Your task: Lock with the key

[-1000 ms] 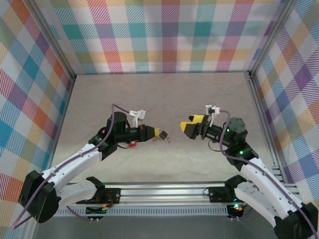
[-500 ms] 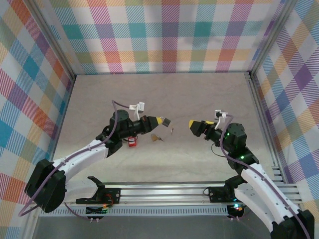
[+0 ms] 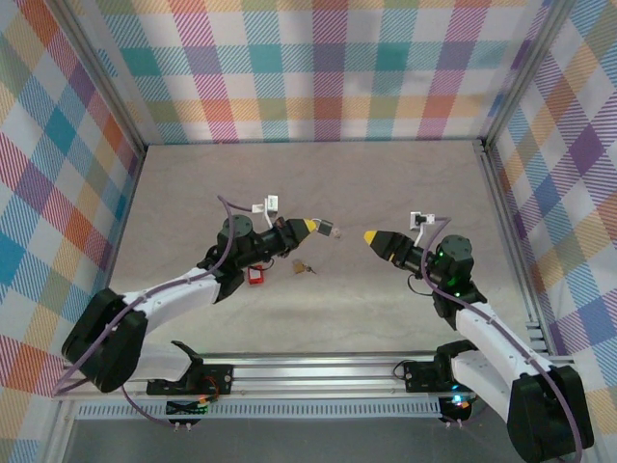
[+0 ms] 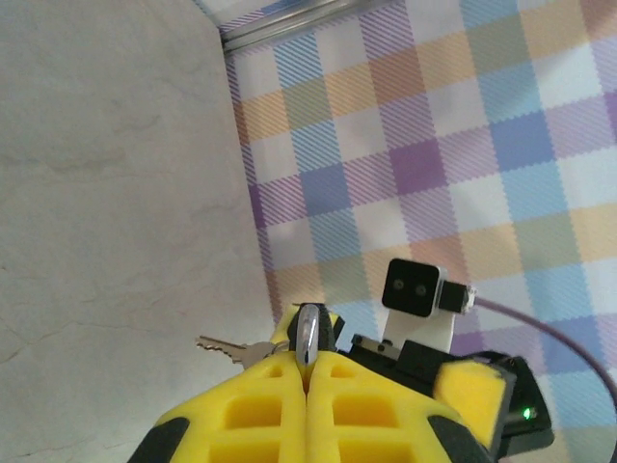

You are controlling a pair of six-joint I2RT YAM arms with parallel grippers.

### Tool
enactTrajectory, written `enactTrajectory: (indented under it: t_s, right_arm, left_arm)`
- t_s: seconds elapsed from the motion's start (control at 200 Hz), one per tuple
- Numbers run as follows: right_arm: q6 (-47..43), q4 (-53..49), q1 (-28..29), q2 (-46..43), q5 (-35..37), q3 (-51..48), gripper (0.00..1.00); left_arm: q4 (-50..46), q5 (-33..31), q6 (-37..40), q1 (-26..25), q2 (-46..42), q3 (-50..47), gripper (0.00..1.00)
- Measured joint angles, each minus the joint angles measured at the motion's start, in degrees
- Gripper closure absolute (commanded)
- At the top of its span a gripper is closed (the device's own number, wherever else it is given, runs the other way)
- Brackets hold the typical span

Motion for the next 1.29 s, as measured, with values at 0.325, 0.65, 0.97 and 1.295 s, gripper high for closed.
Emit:
enactTrajectory:
  t_s: [0.325, 0.65, 0.97, 1.295]
  right_arm:
    - [2.95, 5.11, -0.46, 3.89, -5.90, 1.55, 0.17]
    - [6.88, 9.64, -0.87, 11.37, -9.68, 3.93, 0.35]
    - [9.99, 14.36, -0.94, 16.17, -11.63, 5.20, 0.44]
    - [9.49, 14.03, -1.53, 16.22, -11.52, 5.18, 0.45]
  left_arm:
    - [13.57, 0.09, -11.06, 0.00, 10.03, -2.29, 1.00]
    - [21.62, 0.59, -15.61, -0.22, 14.51, -2.99, 1.00]
    - [23.21, 1.22, -16.50, -1.79, 16.37, -3.30, 1.00]
    - [28.09, 2.08, -16.55, -2.78, 16.41, -3.28, 1.00]
